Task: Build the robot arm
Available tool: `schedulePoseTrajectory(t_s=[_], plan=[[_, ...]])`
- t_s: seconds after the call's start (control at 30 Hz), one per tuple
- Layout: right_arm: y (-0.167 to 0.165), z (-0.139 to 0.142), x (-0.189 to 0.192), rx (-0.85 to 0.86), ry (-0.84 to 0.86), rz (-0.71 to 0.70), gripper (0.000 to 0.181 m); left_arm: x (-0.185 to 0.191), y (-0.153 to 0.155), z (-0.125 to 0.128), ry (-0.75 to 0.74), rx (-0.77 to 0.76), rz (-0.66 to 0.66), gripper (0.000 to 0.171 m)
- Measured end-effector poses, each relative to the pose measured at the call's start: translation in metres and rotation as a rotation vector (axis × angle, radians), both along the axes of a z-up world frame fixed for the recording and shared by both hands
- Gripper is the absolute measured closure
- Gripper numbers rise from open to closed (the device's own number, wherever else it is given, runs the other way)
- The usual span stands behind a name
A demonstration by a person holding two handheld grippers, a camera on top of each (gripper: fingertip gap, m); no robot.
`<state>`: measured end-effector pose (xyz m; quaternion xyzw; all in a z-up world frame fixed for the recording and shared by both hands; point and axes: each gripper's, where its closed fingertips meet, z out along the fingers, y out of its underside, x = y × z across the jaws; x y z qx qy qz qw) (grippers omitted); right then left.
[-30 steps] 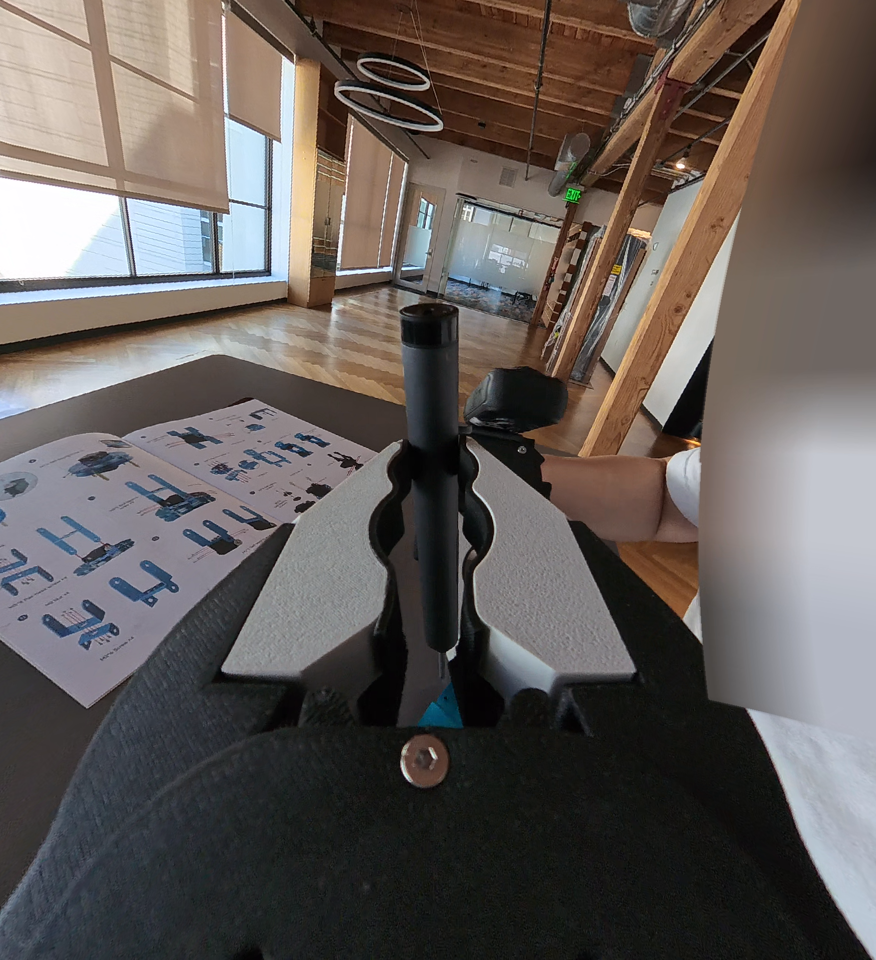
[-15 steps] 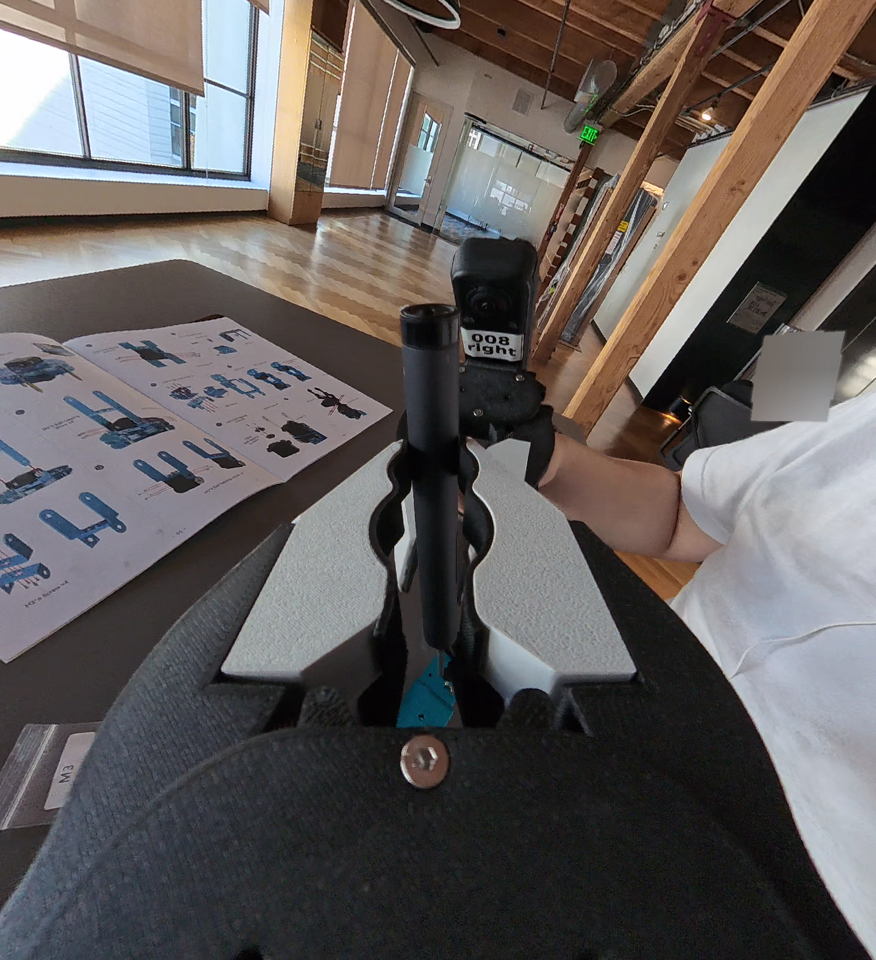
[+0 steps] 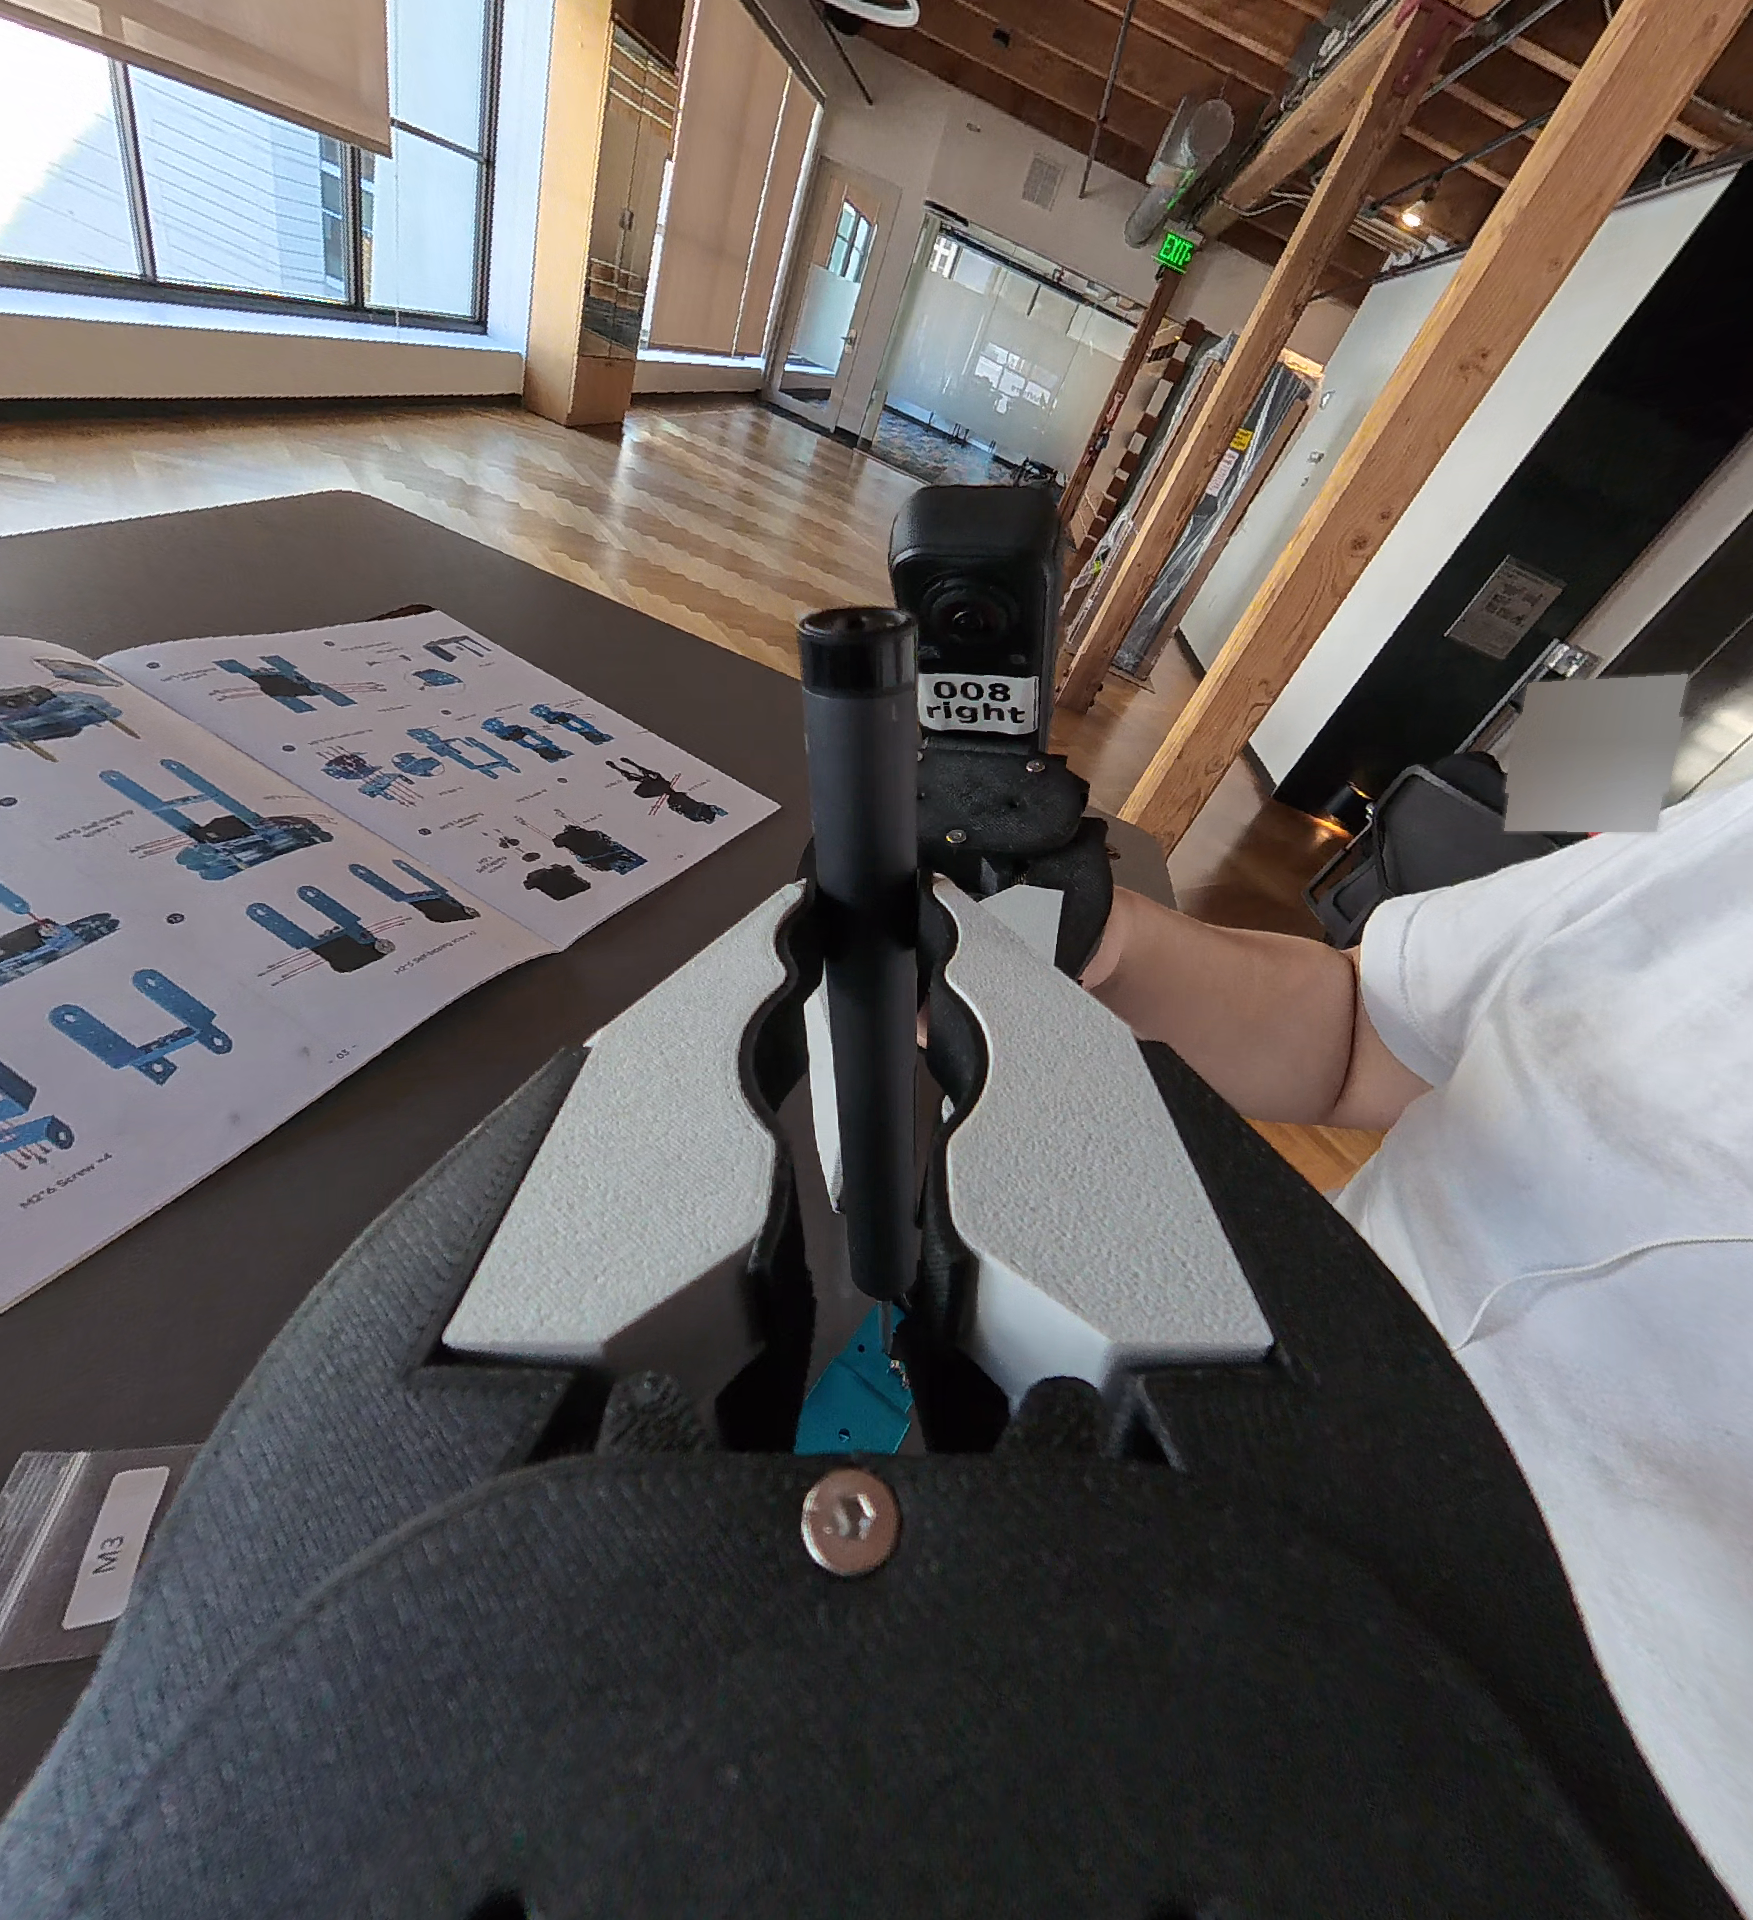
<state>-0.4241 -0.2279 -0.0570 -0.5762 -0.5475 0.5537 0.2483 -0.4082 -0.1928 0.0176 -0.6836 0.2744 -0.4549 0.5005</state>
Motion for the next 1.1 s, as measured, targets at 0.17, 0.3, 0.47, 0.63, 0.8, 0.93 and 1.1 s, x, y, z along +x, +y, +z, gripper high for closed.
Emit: schedulePoseTrajectory(t_s=[0.17,0.3,0.47,0.63,0.8,0.93,1.1], plan=[[0.000,-0.002,0.000,-0.001,-0.004,0.000,0.165,0.000,0.000,-0.002,0.008,0.000,-0.001,0.155],[-0.001,-0.001,0.001,-0.009,-0.002,0.006,0.165,0.001,-0.001,-0.002,0.011,-0.001,-0.007,0.155],[-0.003,-0.001,0.001,0.001,-0.003,0.011,0.165,0.003,-0.002,-0.001,0.013,0.001,-0.012,0.156],[-0.002,0.002,0.000,0.007,0.016,0.004,0.165,0.002,-0.002,0.002,0.001,0.011,-0.008,0.156],[0.000,0.007,0.000,0.057,0.041,-0.012,0.166,0.003,-0.003,0.009,-0.007,0.057,-0.002,0.156],[0.001,0.007,-0.001,0.090,0.042,-0.026,0.166,0.004,-0.003,0.009,-0.001,0.069,0.001,0.156],[0.002,0.009,0.000,0.135,0.056,-0.043,0.166,0.005,-0.004,0.013,-0.014,0.091,0.001,0.156]])
